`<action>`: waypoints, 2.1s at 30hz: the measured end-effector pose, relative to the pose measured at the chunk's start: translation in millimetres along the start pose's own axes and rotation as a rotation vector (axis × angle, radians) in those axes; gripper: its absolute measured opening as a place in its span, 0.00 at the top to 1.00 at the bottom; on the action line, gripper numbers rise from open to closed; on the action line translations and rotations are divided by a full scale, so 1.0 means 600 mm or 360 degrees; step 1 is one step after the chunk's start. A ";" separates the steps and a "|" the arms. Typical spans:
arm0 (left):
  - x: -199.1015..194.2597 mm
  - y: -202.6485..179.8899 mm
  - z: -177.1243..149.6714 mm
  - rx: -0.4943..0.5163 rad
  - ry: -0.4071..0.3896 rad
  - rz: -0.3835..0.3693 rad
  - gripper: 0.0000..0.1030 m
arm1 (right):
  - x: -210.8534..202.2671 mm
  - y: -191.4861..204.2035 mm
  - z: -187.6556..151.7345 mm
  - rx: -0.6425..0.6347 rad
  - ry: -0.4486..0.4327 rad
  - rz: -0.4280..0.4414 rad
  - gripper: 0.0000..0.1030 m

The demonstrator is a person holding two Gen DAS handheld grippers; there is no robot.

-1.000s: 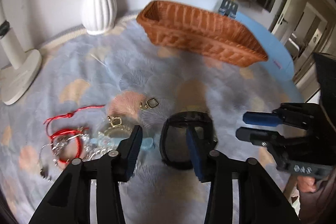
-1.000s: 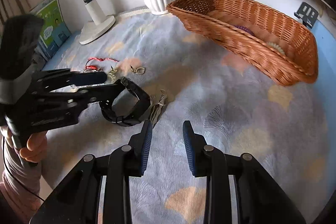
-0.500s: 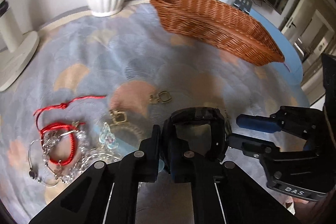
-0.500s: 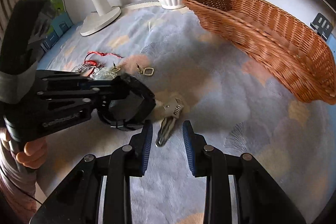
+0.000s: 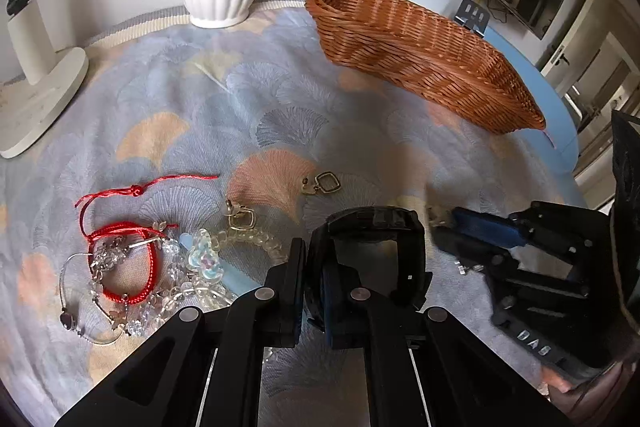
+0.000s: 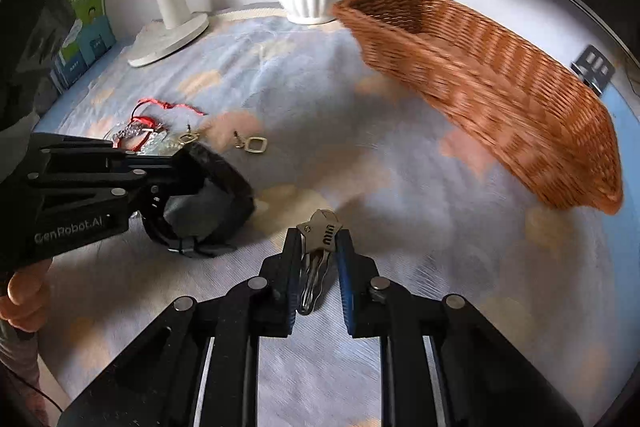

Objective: Organize jewelry
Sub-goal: 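Carry the watch and hair clip into the basket and release both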

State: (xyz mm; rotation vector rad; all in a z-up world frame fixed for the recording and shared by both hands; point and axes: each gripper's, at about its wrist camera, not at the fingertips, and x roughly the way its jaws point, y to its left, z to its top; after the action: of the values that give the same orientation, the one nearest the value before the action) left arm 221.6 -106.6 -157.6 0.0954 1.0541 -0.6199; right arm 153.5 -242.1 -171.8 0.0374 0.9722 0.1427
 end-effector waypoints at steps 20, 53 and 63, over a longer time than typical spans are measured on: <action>-0.077 -0.135 0.152 0.0224 -0.0206 -0.0019 0.93 | -0.195 -0.186 0.081 0.0194 -0.0385 -0.0175 0.81; 0.081 -0.217 0.318 0.0224 -0.0177 -0.0072 0.83 | -0.045 -0.357 0.162 0.0461 -0.0149 -0.0086 0.77; -0.150 -0.091 0.180 0.0065 -0.0439 0.0078 0.70 | -0.155 -0.245 0.123 0.0368 -0.0300 0.0059 0.66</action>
State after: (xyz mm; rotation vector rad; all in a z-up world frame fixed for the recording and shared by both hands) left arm 247.2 -151.7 -15.7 0.0689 0.7705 -0.5915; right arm 178.2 -398.2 -67.9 0.2769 0.7960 0.0589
